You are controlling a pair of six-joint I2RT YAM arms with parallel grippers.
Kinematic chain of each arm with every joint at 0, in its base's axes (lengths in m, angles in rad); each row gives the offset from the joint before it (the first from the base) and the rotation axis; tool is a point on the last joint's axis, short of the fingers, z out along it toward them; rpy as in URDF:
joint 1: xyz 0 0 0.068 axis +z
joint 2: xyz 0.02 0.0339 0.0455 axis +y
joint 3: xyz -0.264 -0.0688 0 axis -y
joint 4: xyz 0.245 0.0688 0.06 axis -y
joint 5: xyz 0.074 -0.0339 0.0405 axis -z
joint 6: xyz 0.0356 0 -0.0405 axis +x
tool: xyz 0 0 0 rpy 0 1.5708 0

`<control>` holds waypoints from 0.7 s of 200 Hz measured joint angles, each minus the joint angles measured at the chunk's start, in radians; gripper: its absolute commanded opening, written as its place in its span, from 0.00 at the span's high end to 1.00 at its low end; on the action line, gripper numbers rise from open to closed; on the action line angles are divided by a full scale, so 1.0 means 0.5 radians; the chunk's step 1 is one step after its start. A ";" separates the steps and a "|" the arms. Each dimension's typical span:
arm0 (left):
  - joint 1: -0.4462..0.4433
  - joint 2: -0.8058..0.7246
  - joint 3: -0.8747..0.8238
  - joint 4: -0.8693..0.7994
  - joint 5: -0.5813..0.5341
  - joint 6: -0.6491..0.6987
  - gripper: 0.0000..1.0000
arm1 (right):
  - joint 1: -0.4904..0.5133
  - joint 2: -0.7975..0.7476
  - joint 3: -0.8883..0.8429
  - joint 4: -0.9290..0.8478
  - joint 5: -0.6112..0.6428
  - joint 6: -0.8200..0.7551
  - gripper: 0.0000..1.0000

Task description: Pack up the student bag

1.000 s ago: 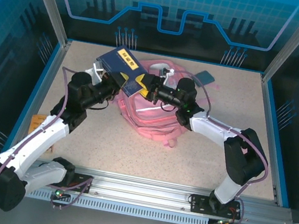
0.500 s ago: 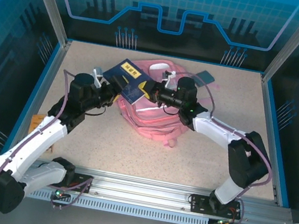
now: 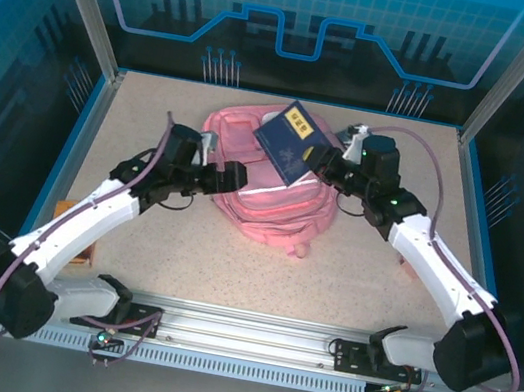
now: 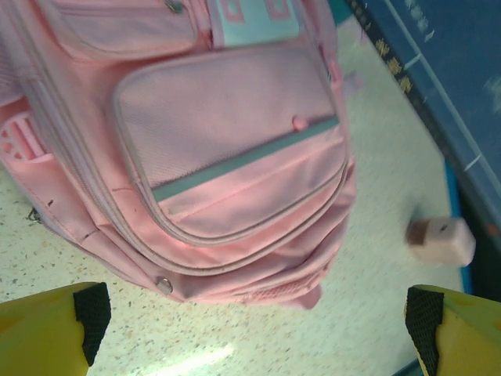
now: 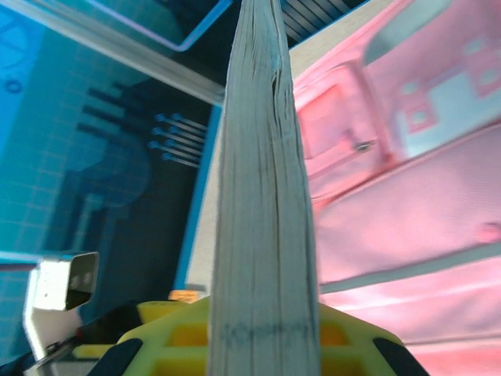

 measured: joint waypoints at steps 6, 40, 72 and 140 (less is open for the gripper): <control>-0.044 0.046 0.040 -0.031 -0.018 0.056 0.01 | -0.021 -0.029 0.000 -0.066 0.031 -0.033 0.92; -0.272 0.277 0.259 -0.136 -0.150 0.317 0.02 | -0.150 -0.153 -0.015 -0.324 0.160 -0.124 0.91; -0.436 0.610 0.553 -0.275 -0.280 0.552 0.13 | -0.262 -0.286 -0.111 -0.445 0.211 -0.128 0.91; -0.551 1.262 1.067 -0.663 -0.351 0.996 0.22 | -0.474 -0.371 -0.167 -0.629 0.159 -0.150 0.91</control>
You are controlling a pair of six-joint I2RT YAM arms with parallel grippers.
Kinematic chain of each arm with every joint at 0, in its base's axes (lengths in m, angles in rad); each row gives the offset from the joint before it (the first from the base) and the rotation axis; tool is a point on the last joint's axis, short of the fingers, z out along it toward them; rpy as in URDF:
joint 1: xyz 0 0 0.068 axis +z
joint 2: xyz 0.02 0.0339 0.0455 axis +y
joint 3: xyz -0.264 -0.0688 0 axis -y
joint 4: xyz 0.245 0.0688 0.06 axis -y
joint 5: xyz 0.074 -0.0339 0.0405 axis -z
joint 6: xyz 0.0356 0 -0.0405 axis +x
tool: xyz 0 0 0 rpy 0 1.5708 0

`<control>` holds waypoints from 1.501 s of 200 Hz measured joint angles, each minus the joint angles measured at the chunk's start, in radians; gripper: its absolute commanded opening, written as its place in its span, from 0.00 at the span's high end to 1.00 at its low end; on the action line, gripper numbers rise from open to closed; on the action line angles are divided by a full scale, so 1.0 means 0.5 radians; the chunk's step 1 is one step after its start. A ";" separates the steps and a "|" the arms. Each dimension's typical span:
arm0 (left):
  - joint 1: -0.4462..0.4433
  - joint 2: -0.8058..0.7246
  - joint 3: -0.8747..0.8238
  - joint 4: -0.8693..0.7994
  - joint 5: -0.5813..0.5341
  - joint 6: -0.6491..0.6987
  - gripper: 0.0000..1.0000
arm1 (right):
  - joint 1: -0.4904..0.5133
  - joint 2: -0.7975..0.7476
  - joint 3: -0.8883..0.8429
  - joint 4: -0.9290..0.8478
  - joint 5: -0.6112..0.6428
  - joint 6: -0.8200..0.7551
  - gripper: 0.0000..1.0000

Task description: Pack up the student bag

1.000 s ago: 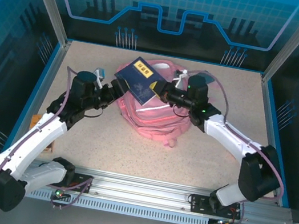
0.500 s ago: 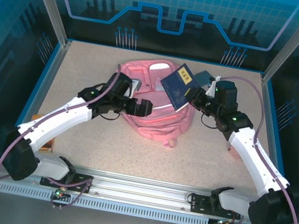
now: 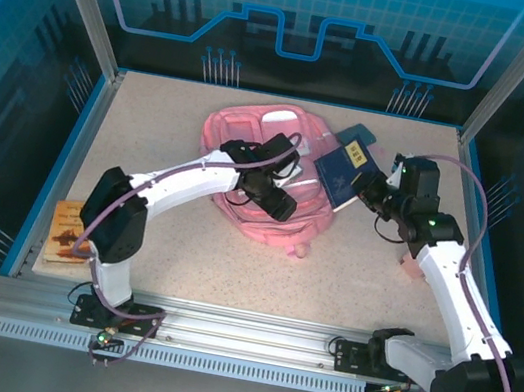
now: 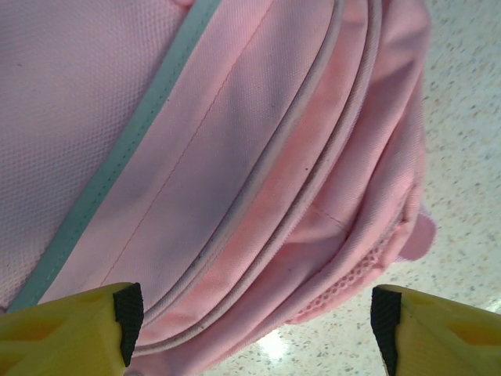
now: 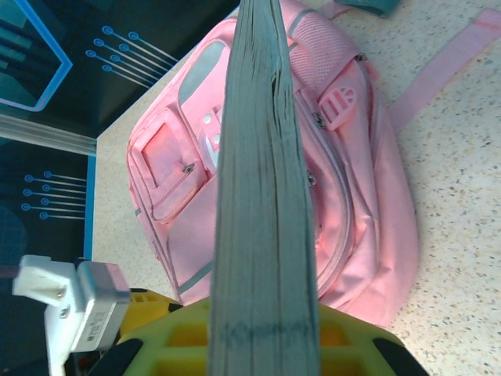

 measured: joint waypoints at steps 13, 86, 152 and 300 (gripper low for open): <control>-0.002 0.070 0.072 -0.050 -0.018 0.046 0.22 | -0.052 -0.021 -0.002 -0.021 -0.022 -0.002 0.91; -0.069 0.452 0.388 -0.211 -0.294 0.224 0.40 | -0.184 -0.046 -0.072 -0.054 -0.130 0.014 0.90; -0.087 0.488 0.426 -0.233 -0.503 0.249 0.52 | -0.185 -0.048 -0.076 -0.053 -0.158 0.031 0.90; -0.125 0.359 0.472 -0.172 -0.821 0.208 0.92 | -0.184 -0.131 -0.101 -0.053 -0.156 0.050 0.89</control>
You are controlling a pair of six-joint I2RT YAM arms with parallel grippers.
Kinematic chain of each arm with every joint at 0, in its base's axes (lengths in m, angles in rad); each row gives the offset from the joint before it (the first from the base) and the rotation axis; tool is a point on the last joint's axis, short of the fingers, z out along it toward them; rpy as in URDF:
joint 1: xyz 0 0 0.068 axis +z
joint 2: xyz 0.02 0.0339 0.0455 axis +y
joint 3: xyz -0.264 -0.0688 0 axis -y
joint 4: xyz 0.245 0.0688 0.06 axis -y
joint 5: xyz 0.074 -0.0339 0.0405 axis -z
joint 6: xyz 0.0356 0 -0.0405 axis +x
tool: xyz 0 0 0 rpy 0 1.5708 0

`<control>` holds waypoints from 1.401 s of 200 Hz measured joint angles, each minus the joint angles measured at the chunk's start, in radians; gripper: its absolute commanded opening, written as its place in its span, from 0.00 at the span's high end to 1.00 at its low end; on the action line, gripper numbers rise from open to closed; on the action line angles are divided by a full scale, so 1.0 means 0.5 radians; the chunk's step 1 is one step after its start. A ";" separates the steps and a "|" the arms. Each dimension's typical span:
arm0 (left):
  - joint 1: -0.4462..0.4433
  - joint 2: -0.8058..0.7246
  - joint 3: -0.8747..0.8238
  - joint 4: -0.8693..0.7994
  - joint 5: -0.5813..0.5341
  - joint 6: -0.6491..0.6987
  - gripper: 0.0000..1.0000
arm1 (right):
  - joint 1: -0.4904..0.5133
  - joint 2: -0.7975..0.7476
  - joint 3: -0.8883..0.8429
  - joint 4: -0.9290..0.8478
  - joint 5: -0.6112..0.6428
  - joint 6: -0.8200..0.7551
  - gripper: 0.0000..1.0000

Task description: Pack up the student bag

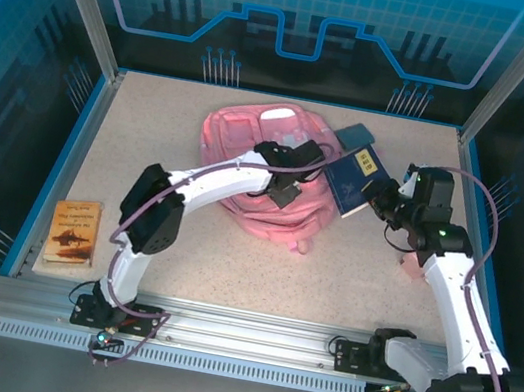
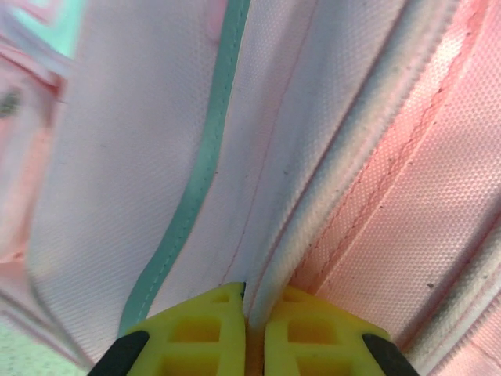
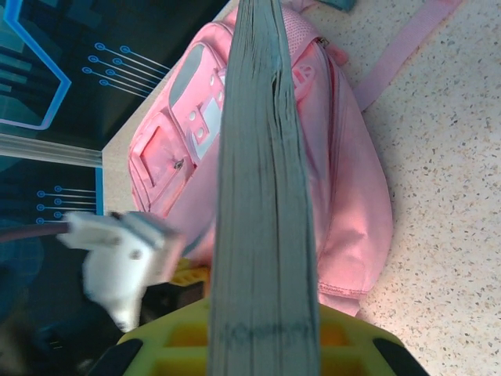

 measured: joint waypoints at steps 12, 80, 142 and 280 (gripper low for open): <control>0.000 -0.134 -0.047 0.079 -0.081 -0.009 0.93 | 0.001 -0.010 0.000 0.001 0.005 0.000 0.89; 0.006 -0.522 -0.230 0.318 -0.385 -0.108 0.94 | 0.169 -0.092 0.000 0.072 0.219 0.027 0.90; 0.021 -0.522 -0.240 0.379 -0.451 -0.256 0.94 | 0.210 -0.304 -0.031 -0.192 0.581 0.043 0.91; 0.038 -0.647 -0.240 0.406 -0.333 -0.333 0.98 | 0.620 0.507 -0.151 0.836 -0.103 0.206 0.90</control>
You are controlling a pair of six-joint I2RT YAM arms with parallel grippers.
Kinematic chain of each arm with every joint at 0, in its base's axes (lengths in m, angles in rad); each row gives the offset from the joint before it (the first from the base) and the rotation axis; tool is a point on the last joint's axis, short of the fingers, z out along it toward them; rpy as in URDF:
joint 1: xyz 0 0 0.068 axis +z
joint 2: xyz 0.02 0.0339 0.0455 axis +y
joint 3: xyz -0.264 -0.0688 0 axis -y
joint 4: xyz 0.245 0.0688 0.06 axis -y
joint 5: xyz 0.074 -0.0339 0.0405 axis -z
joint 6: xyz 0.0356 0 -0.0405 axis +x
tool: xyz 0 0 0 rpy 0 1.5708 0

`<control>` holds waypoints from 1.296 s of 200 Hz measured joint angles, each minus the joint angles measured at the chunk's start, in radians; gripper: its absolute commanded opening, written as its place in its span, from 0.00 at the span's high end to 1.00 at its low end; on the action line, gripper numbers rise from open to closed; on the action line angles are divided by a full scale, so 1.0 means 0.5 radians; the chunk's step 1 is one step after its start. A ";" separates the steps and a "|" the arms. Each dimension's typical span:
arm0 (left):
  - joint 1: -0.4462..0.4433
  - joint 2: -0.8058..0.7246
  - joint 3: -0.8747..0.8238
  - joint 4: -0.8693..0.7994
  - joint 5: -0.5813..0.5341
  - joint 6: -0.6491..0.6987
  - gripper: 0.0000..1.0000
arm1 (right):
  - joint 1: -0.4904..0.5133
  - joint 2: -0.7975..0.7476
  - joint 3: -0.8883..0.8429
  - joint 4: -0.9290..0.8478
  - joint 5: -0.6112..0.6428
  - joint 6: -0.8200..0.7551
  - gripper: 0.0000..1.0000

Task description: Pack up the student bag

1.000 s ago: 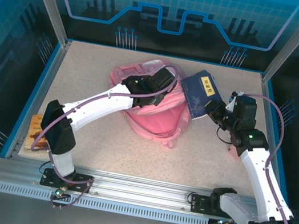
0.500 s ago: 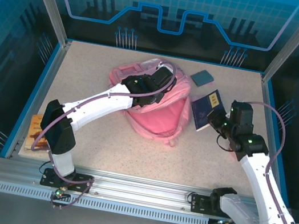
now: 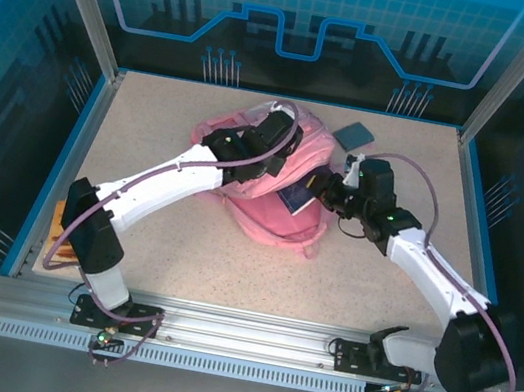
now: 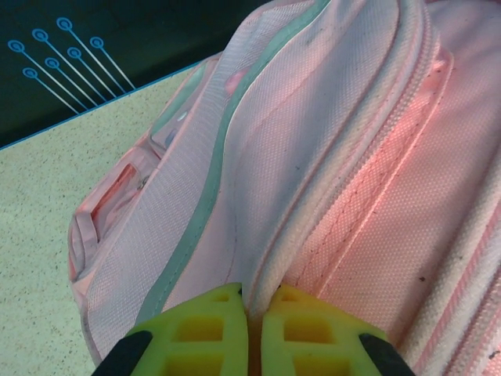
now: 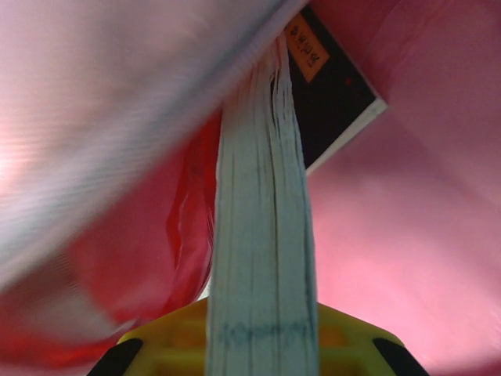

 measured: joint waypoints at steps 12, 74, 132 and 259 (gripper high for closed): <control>0.000 -0.051 0.000 -0.004 0.036 0.001 0.98 | 0.021 0.104 -0.024 0.125 -0.018 0.043 0.90; -0.001 -0.260 -0.102 -0.014 0.225 0.004 0.98 | 0.103 0.538 -0.002 0.524 -0.021 0.193 0.90; 0.000 -0.289 -0.169 0.014 0.282 -0.001 0.98 | 0.211 0.896 0.184 0.715 0.050 0.330 0.84; 0.024 -0.298 -0.208 0.056 0.314 -0.104 0.98 | 0.304 1.133 0.475 0.557 0.253 0.364 0.38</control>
